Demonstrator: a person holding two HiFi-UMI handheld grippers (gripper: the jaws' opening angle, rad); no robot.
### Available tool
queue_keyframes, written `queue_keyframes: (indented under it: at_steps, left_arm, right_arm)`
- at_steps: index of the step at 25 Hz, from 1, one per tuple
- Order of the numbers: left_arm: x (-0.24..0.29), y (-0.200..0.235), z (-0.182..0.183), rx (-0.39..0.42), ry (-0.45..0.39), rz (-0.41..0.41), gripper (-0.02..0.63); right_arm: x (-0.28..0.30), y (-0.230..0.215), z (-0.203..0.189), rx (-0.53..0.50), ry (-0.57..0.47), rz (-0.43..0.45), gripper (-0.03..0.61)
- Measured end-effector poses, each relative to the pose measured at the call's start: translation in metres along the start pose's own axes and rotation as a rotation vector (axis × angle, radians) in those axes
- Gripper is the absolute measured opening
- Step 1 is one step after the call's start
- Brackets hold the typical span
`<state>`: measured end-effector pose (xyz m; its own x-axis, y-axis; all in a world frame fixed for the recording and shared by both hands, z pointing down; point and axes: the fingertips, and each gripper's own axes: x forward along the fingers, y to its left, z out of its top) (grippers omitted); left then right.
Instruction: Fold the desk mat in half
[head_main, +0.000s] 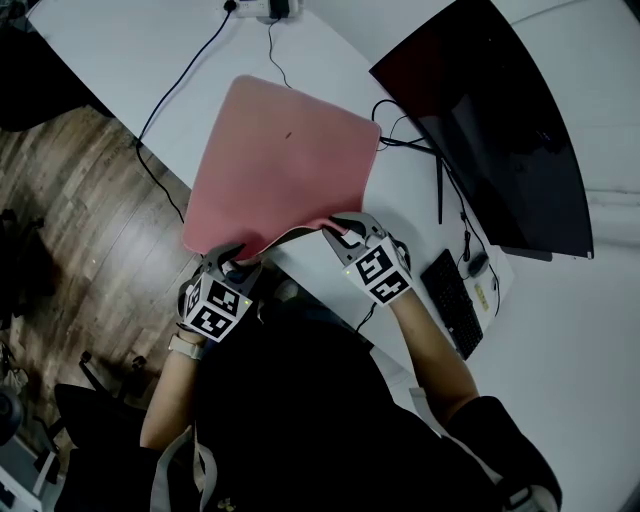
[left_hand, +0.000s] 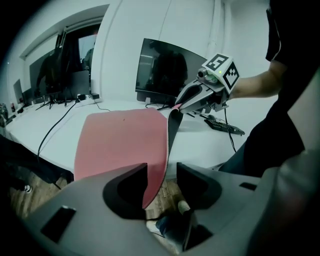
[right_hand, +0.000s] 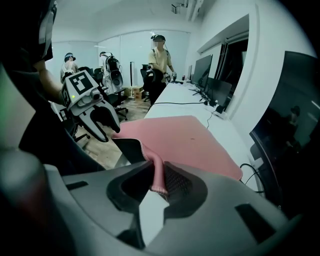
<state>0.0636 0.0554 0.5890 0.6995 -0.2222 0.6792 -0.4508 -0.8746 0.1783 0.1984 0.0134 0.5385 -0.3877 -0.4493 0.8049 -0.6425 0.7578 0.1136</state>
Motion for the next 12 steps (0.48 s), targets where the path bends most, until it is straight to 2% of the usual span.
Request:
queue_keyframes:
  at_steps: [8, 12]
  left_arm:
    - [0.006, 0.021, 0.006, 0.025, 0.003, -0.051, 0.170]
    - [0.002, 0.032, 0.013, 0.035, -0.023, -0.068, 0.073]
  right_arm:
    - [0.008, -0.023, 0.034, 0.024, -0.001, -0.043, 0.072]
    - [0.013, -0.032, 0.048, 0.022, 0.005, -0.071, 0.072]
